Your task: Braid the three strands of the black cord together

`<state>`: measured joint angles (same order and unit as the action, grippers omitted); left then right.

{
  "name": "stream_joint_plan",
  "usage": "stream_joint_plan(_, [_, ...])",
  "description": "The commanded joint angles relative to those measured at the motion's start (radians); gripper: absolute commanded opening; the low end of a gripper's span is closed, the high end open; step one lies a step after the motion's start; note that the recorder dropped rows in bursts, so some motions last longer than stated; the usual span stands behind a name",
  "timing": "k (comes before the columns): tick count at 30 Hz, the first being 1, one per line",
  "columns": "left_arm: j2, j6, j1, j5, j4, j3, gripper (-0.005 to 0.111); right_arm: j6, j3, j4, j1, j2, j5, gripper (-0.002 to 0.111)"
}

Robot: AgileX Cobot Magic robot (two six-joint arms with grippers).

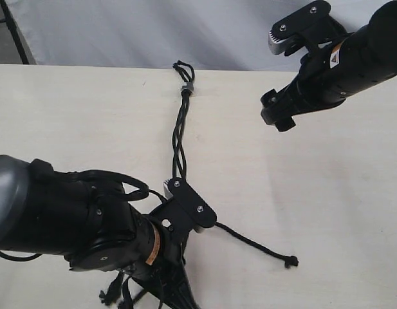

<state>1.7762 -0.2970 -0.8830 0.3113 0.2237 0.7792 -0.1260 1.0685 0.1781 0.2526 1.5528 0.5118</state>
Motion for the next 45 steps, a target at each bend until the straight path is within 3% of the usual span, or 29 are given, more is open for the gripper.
stream_joint_plan(1, [-0.02, 0.005, 0.0, 0.158, 0.011, 0.037, 0.001, -0.001, -0.001, 0.007, -0.004, 0.002, -0.01, 0.102])
stream_joint_plan(4, [-0.1, 0.005, 0.059, 0.246, 0.082, 0.089, 0.001, -0.001, -0.001, 0.003, -0.004, 0.002, -0.01, 0.102])
stream_joint_plan(10, [-0.146, 0.067, 0.198, 0.271, 0.185, 0.083, 0.001, -0.001, -0.001, 0.003, -0.004, 0.002, -0.01, 0.102])
stream_joint_plan(14, [-0.1, 0.113, 0.278, 0.128, 0.194, 0.033, 0.001, -0.001, -0.001, 0.003, -0.004, 0.002, -0.004, 0.102])
stream_joint_plan(20, [-0.021, 0.152, 0.336, 0.002, 0.218, -0.02, 0.001, -0.001, -0.001, -0.001, -0.004, 0.002, 0.004, 0.102])
stream_joint_plan(24, [0.024, 0.152, 0.336, 0.0, 0.2, -0.028, 0.001, -0.001, -0.001, -0.001, -0.004, 0.002, 0.004, 0.102])
stream_joint_plan(27, [0.036, 0.152, 0.315, 0.017, 0.094, -0.028, 0.001, -0.001, -0.001, -0.001, -0.004, 0.002, 0.0, 0.102])
stream_joint_plan(32, [0.036, 0.228, 0.18, 0.088, -0.078, -0.025, 0.001, -0.001, -0.001, -0.001, -0.004, 0.002, -0.02, 0.102])
stream_joint_plan(36, [0.029, 0.239, 0.054, 0.108, -0.04, -0.001, 0.001, -0.001, -0.001, -0.001, -0.004, 0.002, -0.025, 0.102])
stream_joint_plan(40, [-0.018, 0.084, 0.095, 0.097, 0.077, 0.019, 0.001, -0.001, -0.001, -0.001, -0.004, 0.002, -0.016, 0.102])
stream_joint_plan(45, [-0.071, 0.071, 0.183, 0.064, 0.091, 0.019, 0.001, -0.001, -0.001, -0.001, -0.004, 0.002, -0.016, 0.102])
